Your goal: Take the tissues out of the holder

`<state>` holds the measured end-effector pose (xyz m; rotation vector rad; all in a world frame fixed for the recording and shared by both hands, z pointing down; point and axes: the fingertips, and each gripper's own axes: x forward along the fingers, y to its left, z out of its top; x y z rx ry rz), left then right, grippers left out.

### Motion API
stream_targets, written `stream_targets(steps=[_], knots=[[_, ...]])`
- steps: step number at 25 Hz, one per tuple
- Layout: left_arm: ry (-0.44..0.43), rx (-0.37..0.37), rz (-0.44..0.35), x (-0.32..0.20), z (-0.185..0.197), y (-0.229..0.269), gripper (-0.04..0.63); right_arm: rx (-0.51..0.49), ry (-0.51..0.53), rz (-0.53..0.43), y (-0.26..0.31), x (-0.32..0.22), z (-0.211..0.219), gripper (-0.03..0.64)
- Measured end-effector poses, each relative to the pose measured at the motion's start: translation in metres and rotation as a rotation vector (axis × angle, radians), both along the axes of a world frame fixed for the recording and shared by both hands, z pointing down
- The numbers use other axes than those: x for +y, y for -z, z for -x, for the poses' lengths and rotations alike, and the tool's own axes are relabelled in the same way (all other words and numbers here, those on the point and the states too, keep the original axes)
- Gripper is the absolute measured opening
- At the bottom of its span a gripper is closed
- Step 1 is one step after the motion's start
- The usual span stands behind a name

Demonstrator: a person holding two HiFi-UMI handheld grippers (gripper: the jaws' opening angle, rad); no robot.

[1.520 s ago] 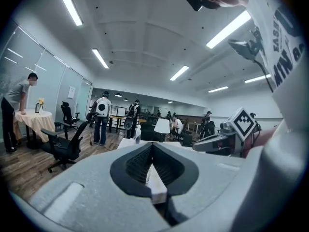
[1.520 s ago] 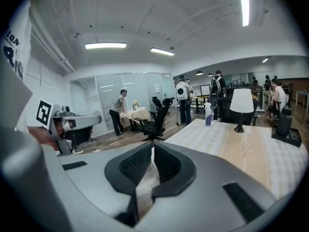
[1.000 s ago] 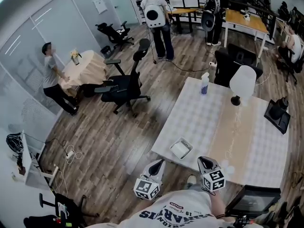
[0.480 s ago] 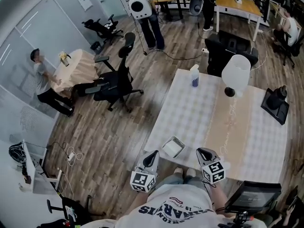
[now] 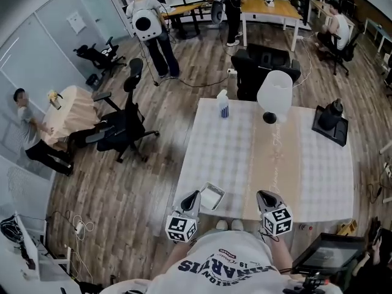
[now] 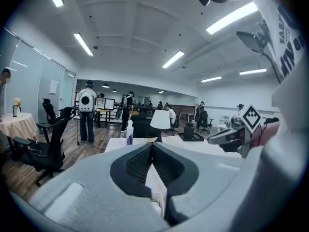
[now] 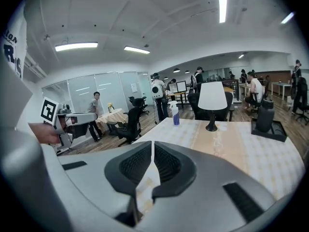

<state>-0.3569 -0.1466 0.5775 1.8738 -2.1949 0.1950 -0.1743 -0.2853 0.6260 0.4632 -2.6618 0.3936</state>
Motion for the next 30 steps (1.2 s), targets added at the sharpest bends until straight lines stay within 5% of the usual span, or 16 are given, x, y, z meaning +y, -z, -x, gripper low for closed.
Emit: stream_targets(steps=[6, 16, 23, 30], knots=[[-0.057, -0.011, 0.137, 0.0, 0.004, -0.037, 0.005, -0.007, -0.035, -0.008, 0.006, 0.005, -0.001, 0.011], [-0.272, -0.188, 0.439, -0.003, -0.008, -0.118, 0.008, -0.002, -0.099, 0.072, -0.01, 0.019, -0.022, 0.011], [-0.394, -0.275, 0.654, -0.007, -0.011, -0.177, 0.116, 0.004, -0.162, 0.07, -0.006, 0.013, -0.041, 0.011], [-0.431, -0.206, 0.805, -0.003, -0.009, -0.224, 0.324, 0.015, -0.186, 0.07, -0.009, 0.016, -0.046, 0.011]])
